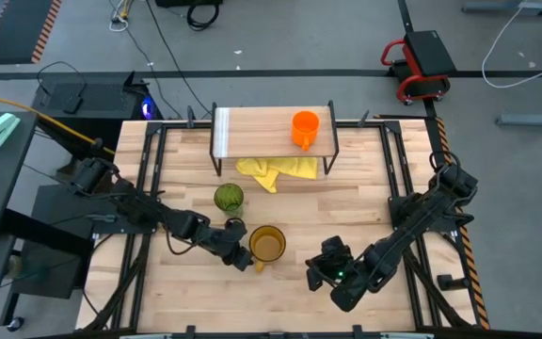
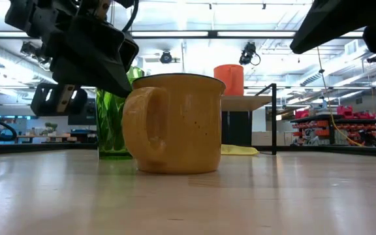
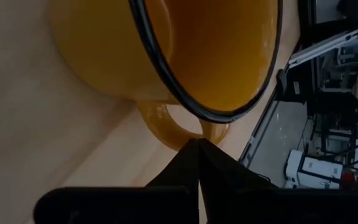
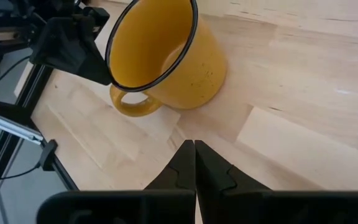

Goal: Stack small to large cups/mugs on shelf
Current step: Put the yellow mug on the shelf

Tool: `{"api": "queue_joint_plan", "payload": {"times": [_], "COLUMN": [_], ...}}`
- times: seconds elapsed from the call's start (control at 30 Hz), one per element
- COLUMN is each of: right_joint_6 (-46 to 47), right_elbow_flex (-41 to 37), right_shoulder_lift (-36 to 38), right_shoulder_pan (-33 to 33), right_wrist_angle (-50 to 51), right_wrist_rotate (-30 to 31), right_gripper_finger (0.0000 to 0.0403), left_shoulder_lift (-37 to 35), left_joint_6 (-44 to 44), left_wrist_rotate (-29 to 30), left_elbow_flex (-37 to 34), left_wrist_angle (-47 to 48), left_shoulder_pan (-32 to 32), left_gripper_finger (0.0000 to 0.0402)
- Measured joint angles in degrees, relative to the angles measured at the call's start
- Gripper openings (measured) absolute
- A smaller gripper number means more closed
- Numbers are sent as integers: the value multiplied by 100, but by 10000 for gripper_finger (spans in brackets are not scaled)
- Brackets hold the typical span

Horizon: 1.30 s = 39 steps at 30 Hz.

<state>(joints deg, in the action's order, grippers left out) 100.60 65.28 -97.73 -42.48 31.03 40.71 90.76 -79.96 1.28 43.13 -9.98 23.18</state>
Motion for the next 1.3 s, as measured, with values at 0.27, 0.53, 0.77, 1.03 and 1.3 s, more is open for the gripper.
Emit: {"api": "queue_joint_plan", "payload": {"times": [0.27,0.53,0.77,1.03,1.3], "right_joint_6": [-74,-171,-226,-372,-384], "right_elbow_flex": [0,0,0,1,4], "right_shoulder_lift": [0,-2,-2,-4,-7], "right_shoulder_pan": [1,42,90,87,84], "right_wrist_angle": [3,2,2,-88,-141], "right_wrist_rotate": [0,0,2,0,-4], "right_gripper_finger": [3,3,3,3,3], "left_shoulder_lift": [2,4,19,380,1029], "left_joint_6": [-39,-46,-46,32,449], "left_wrist_rotate": [69,177,199,117,-186], "left_elbow_flex": [0,0,0,206,1006], "left_wrist_angle": [-61,-113,-230,-325,-336], "left_shoulder_pan": [-15,-15,-41,-65,-219], "left_gripper_finger": [20,11,16,13,18]}}
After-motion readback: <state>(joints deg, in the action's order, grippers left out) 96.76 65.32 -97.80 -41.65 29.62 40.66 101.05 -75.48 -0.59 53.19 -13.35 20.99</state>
